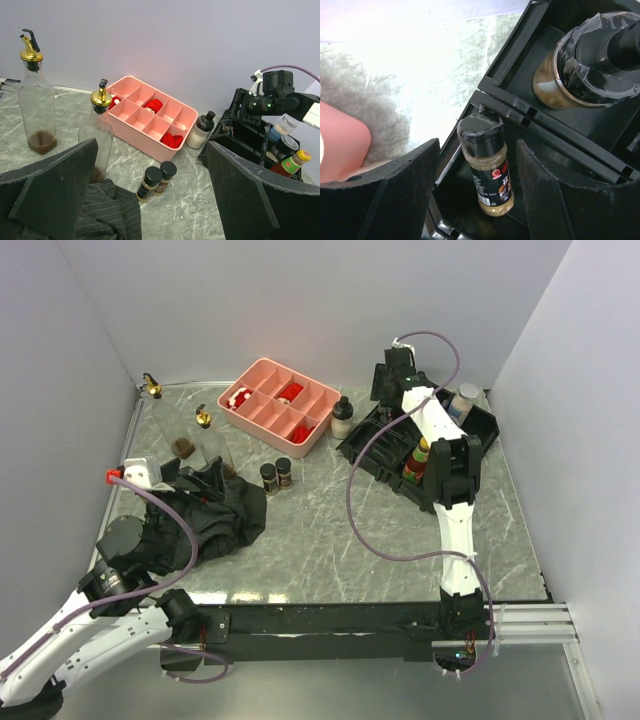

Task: Organize the condiment bottles
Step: Pick up the bottle from the storage box.

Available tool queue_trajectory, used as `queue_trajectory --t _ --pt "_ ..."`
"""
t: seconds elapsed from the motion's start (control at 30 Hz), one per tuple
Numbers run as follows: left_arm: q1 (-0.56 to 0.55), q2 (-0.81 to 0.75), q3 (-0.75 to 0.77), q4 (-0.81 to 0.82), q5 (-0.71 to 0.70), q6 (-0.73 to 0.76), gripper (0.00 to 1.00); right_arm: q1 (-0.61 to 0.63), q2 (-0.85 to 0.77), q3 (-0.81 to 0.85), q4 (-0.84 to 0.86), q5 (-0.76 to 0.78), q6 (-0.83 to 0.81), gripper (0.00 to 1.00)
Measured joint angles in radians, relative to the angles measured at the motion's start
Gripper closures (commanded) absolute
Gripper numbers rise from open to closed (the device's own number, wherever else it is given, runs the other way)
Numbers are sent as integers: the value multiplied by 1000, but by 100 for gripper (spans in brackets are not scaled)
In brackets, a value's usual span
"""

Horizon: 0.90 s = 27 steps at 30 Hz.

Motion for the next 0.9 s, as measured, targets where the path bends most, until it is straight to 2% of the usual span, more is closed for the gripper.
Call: queue_trajectory --t 0.37,0.53,0.77,0.87,0.9 --pt "10 -29 0 3 -24 0 4 1 67 91 -103 13 38 29" --pt "14 -47 0 4 -39 0 3 1 70 95 -116 12 62 35" --pt "16 -52 0 17 -49 1 4 1 93 108 -117 8 106 36" --pt "18 -55 0 17 -49 1 3 2 116 110 -119 8 117 41" --pt "19 -58 0 18 -49 1 4 2 125 111 -119 8 119 47"
